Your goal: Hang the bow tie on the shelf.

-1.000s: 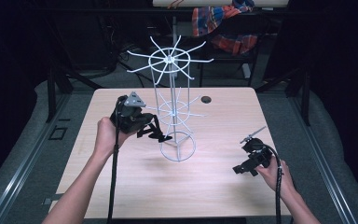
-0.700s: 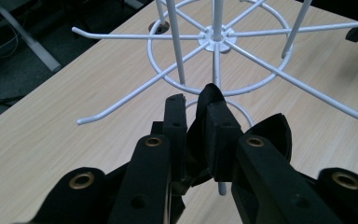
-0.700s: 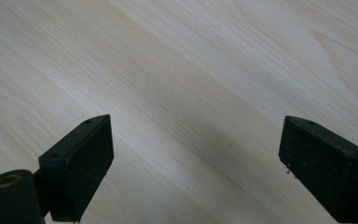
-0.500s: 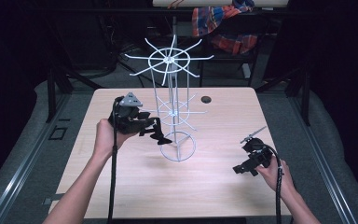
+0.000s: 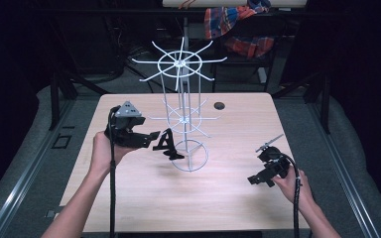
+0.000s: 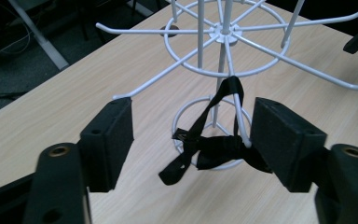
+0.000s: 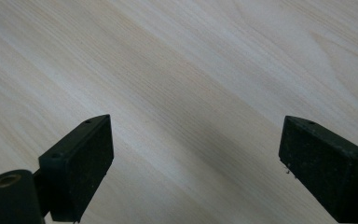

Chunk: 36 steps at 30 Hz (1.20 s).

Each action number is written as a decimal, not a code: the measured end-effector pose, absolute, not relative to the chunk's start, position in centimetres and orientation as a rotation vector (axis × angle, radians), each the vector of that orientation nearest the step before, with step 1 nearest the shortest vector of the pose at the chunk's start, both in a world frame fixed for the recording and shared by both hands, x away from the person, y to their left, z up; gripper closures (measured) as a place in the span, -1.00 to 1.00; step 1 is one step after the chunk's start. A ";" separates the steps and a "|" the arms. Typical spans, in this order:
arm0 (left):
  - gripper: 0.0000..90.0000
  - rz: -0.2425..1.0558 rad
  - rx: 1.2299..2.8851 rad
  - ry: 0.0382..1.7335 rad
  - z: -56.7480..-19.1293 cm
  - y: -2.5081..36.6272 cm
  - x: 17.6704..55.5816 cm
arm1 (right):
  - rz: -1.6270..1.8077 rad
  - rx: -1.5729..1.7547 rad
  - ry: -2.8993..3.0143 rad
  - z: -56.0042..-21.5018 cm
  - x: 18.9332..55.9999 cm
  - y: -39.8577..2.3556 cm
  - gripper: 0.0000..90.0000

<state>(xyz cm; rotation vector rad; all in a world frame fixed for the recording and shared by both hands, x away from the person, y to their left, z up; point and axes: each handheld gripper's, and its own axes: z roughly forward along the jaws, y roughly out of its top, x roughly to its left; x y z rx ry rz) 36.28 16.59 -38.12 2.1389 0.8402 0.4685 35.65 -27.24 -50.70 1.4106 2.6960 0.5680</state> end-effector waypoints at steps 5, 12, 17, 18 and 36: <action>-0.58 0.476 2.148 0.870 -38.4 17.4 35.4 | 0.555 1.403 2.701 -50.6 35.7 -27.3 -0.78; -0.73 0.483 2.151 0.922 -39.0 18.8 33.9 | 0.561 1.407 2.705 -50.7 35.7 -27.3 -0.78; -0.86 0.487 2.150 0.958 -39.8 19.9 32.8 | 0.552 1.407 2.696 -50.7 35.7 -27.3 -0.78; -0.87 0.488 2.146 0.970 -40.1 20.1 32.6 | 0.548 1.403 2.705 -50.7 35.7 -27.3 -0.78; -1.00 0.457 2.173 1.114 -43.6 23.4 29.6 | 0.551 1.406 2.715 -50.8 35.7 -27.1 -0.78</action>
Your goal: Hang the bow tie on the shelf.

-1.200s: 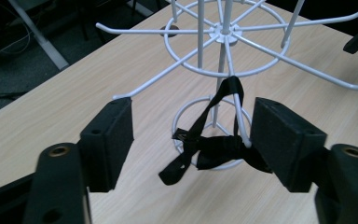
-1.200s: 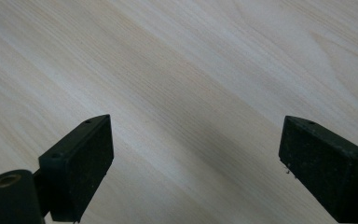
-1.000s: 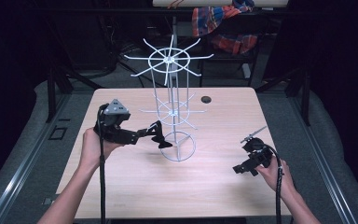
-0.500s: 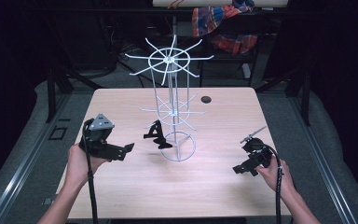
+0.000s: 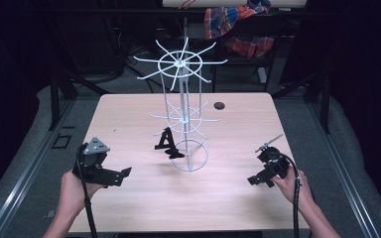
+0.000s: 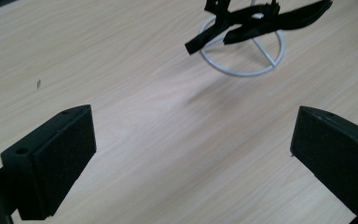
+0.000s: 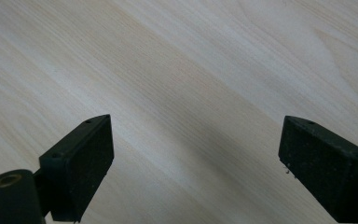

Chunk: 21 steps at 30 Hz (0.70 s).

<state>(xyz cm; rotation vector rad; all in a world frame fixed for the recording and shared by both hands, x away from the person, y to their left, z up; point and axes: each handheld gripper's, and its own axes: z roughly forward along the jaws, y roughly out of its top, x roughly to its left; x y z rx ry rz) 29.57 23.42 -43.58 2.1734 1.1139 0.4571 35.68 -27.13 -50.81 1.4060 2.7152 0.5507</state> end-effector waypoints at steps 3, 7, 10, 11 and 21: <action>-1.00 0.453 2.181 1.136 -44.3 23.7 29.1 | 0.519 1.399 2.713 -50.8 35.7 -27.1 -0.78; -1.00 0.435 2.200 1.171 -45.2 24.1 28.6 | 0.554 1.417 2.711 -51.0 35.6 -27.0 -0.78; -1.00 0.419 2.212 1.188 -45.7 24.3 28.2 | 0.514 1.395 2.719 -50.9 35.6 -27.1 -0.78; -1.00 0.413 2.216 1.195 -45.9 24.4 28.0 | 0.513 1.395 2.715 -50.9 35.6 -27.0 -0.78; -1.00 0.351 2.203 1.269 -48.0 25.0 27.1 | 0.501 1.389 2.720 -51.1 35.6 -27.0 -0.77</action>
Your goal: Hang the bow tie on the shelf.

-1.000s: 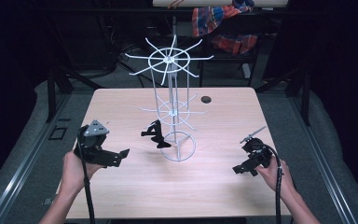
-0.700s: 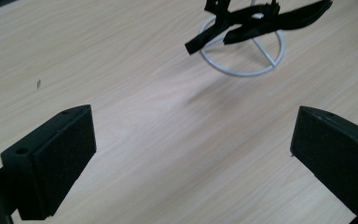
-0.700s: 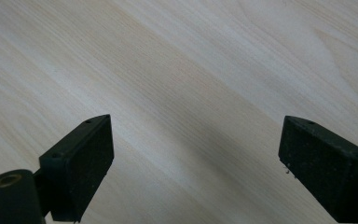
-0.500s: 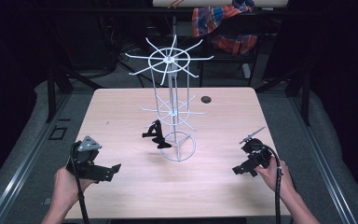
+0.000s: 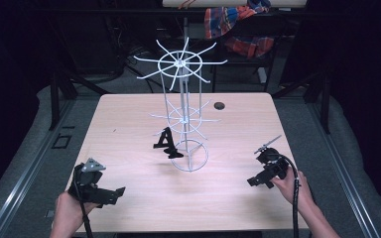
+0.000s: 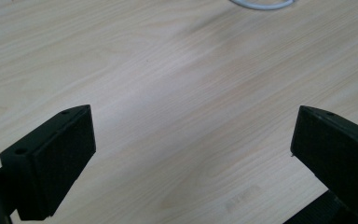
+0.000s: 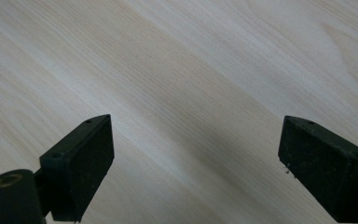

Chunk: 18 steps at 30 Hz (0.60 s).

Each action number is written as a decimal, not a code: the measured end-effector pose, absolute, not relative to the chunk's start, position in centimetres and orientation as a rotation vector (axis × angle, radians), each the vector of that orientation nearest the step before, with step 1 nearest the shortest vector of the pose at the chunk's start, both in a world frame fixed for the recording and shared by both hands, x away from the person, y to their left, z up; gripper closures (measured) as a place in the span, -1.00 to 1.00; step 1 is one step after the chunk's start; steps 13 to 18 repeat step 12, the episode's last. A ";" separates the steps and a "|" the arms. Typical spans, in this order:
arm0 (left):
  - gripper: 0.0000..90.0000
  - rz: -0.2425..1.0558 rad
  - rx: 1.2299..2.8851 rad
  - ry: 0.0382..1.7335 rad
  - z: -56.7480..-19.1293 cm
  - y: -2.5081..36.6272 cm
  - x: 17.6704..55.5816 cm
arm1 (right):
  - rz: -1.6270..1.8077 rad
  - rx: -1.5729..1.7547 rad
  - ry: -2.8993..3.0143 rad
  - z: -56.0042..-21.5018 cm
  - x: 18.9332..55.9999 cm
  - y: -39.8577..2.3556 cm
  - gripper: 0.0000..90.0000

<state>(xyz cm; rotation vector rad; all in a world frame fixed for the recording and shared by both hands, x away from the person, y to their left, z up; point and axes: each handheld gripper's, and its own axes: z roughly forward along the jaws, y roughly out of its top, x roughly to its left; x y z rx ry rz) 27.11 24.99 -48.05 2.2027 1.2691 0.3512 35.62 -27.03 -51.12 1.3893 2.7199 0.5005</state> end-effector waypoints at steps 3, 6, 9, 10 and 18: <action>-1.00 0.329 2.209 1.290 -48.8 25.0 27.0 | 0.507 1.400 2.728 -51.2 35.7 -27.1 -0.77; -1.00 0.317 2.225 1.293 -49.2 25.0 27.0 | 0.500 1.382 2.719 -51.2 35.6 -27.0 -0.77; -1.00 0.315 2.237 1.287 -49.3 24.8 27.0 | 0.513 1.383 2.733 -51.1 35.6 -27.1 -0.77; -1.00 0.318 2.233 1.290 -49.3 24.8 27.0 | 0.517 1.376 2.730 -51.1 35.6 -27.1 -0.77; -1.00 0.329 2.231 1.283 -49.3 24.7 27.1 | 0.497 1.372 2.736 -51.1 35.6 -27.2 -0.77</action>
